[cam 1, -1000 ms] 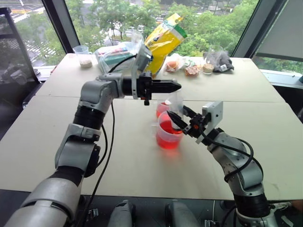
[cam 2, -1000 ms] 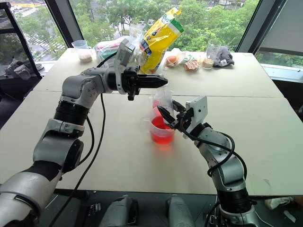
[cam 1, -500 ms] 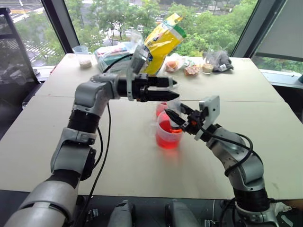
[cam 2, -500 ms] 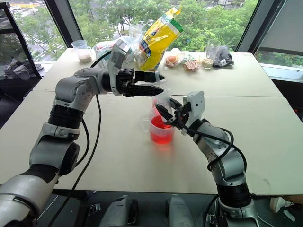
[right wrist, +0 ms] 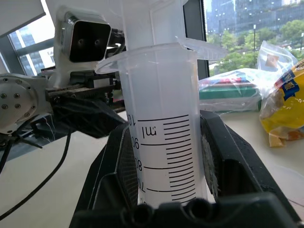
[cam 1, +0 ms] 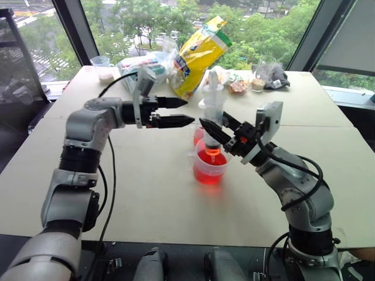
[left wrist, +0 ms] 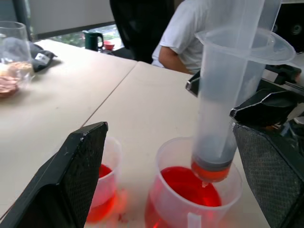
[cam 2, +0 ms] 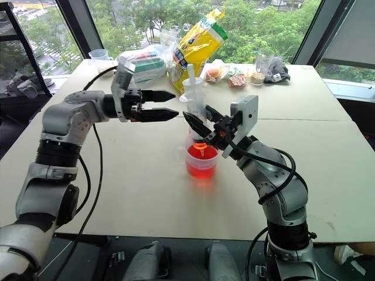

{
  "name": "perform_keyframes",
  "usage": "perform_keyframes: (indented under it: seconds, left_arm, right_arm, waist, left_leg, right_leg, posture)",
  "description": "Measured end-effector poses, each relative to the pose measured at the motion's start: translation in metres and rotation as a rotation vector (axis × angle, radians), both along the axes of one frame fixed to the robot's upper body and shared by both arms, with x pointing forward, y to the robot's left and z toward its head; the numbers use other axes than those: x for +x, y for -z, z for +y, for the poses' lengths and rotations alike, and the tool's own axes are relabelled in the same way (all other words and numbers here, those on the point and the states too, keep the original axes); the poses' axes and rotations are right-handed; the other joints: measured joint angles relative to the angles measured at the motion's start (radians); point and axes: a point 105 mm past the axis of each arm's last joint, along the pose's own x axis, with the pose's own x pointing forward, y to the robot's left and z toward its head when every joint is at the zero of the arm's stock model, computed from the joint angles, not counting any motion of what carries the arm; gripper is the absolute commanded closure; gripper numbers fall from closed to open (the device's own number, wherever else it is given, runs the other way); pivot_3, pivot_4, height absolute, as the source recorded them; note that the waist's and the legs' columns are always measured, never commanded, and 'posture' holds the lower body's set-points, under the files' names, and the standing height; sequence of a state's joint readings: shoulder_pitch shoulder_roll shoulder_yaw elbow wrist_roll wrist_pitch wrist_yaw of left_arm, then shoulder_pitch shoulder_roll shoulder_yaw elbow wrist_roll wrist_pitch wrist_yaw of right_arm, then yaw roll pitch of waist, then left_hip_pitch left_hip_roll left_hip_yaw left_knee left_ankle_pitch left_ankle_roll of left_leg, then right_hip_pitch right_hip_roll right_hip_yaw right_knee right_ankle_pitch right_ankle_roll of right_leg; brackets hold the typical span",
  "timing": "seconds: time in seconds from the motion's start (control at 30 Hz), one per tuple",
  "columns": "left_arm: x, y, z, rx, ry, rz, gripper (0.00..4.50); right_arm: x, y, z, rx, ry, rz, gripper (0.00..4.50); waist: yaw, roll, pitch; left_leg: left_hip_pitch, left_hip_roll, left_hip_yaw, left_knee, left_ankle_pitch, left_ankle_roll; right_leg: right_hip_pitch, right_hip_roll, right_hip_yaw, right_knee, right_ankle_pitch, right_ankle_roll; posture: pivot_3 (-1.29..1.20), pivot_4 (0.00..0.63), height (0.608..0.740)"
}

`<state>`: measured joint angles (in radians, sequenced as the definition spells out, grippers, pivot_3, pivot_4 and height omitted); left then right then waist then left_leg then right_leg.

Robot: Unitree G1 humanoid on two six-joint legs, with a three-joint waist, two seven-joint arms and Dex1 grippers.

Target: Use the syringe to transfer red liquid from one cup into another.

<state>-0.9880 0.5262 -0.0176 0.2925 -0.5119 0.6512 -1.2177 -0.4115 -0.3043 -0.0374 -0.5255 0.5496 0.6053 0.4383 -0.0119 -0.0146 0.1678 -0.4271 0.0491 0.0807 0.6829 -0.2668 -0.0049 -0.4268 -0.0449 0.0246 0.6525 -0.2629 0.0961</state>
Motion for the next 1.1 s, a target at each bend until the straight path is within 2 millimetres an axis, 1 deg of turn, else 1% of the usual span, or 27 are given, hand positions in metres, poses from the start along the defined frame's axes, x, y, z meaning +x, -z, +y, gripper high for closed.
perform_keyframes:
  seconds: [0.07,0.13,0.23,0.33,0.37,0.47,0.5,0.57,0.63,0.67,0.7,0.77,0.83,1.0,1.1]
  left_arm:
    - [0.001,0.000,0.004,0.002,-0.023,-0.004,0.20]
    - [0.003,0.002,0.007,-0.001,-0.046,0.003,0.20]
    - [0.006,0.001,0.011,-0.014,-0.076,-0.002,0.20]
    - [0.009,-0.002,0.016,-0.025,-0.109,-0.011,0.20]
    - [0.009,-0.002,0.016,-0.026,-0.110,-0.012,0.20]
    - [0.009,0.000,0.018,-0.025,-0.128,-0.011,0.20]
    - [0.009,0.001,0.018,-0.024,-0.132,-0.010,0.20]
    - [0.009,0.002,0.022,-0.023,-0.149,-0.013,0.20]
    - [0.006,0.001,0.021,-0.020,-0.153,-0.024,0.20]
    - [0.005,0.000,0.021,-0.022,-0.152,-0.029,0.20]
    - [0.005,-0.001,0.023,-0.028,-0.159,-0.035,0.20]
    - [0.006,-0.003,0.024,-0.032,-0.175,-0.040,0.20]
    - [0.010,-0.007,0.021,-0.047,-0.189,-0.045,0.20]
    - [0.016,-0.040,0.003,-0.092,-0.171,-0.138,0.20]
    - [0.022,-0.049,-0.006,-0.113,-0.158,-0.156,0.20]
  right_arm:
    - [0.001,-0.009,0.000,0.013,-0.009,-0.018,3.09]
    - [0.004,-0.027,-0.003,0.015,-0.015,-0.063,3.09]
    - [0.013,-0.047,-0.011,0.011,-0.018,-0.101,3.09]
    - [0.032,-0.065,-0.018,0.016,-0.015,-0.128,3.09]
    - [0.039,-0.068,-0.019,0.018,-0.010,-0.128,3.09]
    - [0.070,-0.080,-0.025,0.041,0.038,-0.154,3.09]
    - [0.076,-0.080,-0.026,0.052,0.051,-0.158,3.09]
    - [0.093,-0.076,-0.024,0.088,0.062,-0.154,3.09]
    - [0.111,-0.056,-0.022,0.100,0.091,-0.114,3.09]
    - [0.116,-0.047,-0.022,0.098,0.099,-0.091,3.09]
    - [0.122,-0.033,-0.019,0.092,0.102,-0.060,3.09]
    - [0.126,-0.016,-0.014,0.077,0.097,-0.027,3.09]
    - [0.126,-0.008,-0.012,0.076,0.093,-0.020,3.09]
    - [0.124,-0.001,-0.007,0.060,0.081,-0.026,3.09]
    - [0.123,0.001,-0.008,0.051,0.087,-0.028,3.09]
  waist:
    - [-0.001,0.000,0.000]
    - [-0.001,0.000,0.000]
    - [-0.002,0.000,0.000]
    - [-0.003,0.000,0.000]
    - [-0.005,0.000,0.000]
    - [-0.006,0.000,0.000]
    - [-0.006,0.000,0.000]
    - [-0.007,0.000,0.000]
    - [-0.008,0.000,0.000]
    - [-0.007,0.000,0.000]
    - [-0.006,0.000,0.000]
    - [-0.005,0.001,0.000]
    - [-0.001,0.001,0.000]
    - [-0.004,0.001,0.000]
    - [-0.005,0.001,0.000]
  left_leg:
    - [0.000,0.000,0.000,0.000,0.000,0.000]
    - [0.000,0.000,0.000,0.000,0.000,0.000]
    - [0.000,0.000,0.000,0.000,0.000,0.000]
    - [0.000,0.000,0.001,0.000,0.000,0.000]
    - [0.000,0.000,0.001,0.000,0.000,0.000]
    - [0.000,0.000,0.003,0.000,0.000,0.000]
    - [0.000,0.000,0.003,-0.001,0.000,0.000]
    - [0.000,0.000,0.003,-0.001,0.000,0.000]
    - [0.000,0.001,0.004,-0.001,0.000,0.000]
    - [0.000,0.001,0.004,-0.001,0.000,0.000]
    - [0.000,0.001,0.004,-0.001,0.000,0.000]
    - [-0.001,0.001,0.004,-0.001,0.000,0.000]
    - [-0.001,0.001,0.004,-0.001,0.000,0.000]
    - [-0.001,0.000,0.005,0.000,0.000,0.000]
    - [-0.001,0.000,0.005,-0.001,0.001,-0.001]
  right_leg:
    - [0.000,0.000,0.000,0.000,0.000,0.000]
    - [0.000,0.000,0.000,0.000,0.000,0.000]
    - [0.000,0.000,0.000,0.001,0.000,0.000]
    - [-0.001,0.000,0.000,0.001,0.000,0.000]
    - [-0.001,0.000,0.000,0.001,0.000,0.000]
    - [-0.001,0.000,0.000,0.001,0.000,0.000]
    - [-0.001,0.000,0.000,0.001,0.000,0.000]
    - [-0.001,0.000,0.000,0.001,0.000,0.000]
    - [-0.001,0.000,0.000,0.000,0.000,0.000]
    - [-0.001,0.000,0.000,0.000,0.000,0.000]
    - [-0.001,0.000,0.000,0.000,0.000,0.000]
    - [-0.001,0.000,0.000,0.000,0.000,0.000]
    - [-0.001,-0.001,0.000,0.000,0.000,0.000]
    - [-0.001,-0.001,0.000,0.000,0.000,0.000]
    - [-0.001,0.000,0.000,0.000,0.000,0.000]
  posture:
    - [0.00,0.150,0.740]
    - [0.00,0.150,0.740]
    - [0.00,0.150,0.740]
    - [0.00,0.150,0.740]
    - [0.00,0.150,0.740]
    - [0.00,0.150,0.740]
    - [0.00,0.150,0.740]
    - [0.00,0.150,0.740]
    - [0.00,0.150,0.740]
    - [0.00,0.150,0.740]
    - [0.00,0.150,0.740]
    - [0.00,0.150,0.740]
    - [0.00,0.150,0.740]
    - [0.00,0.150,0.740]
    - [0.00,0.150,0.740]
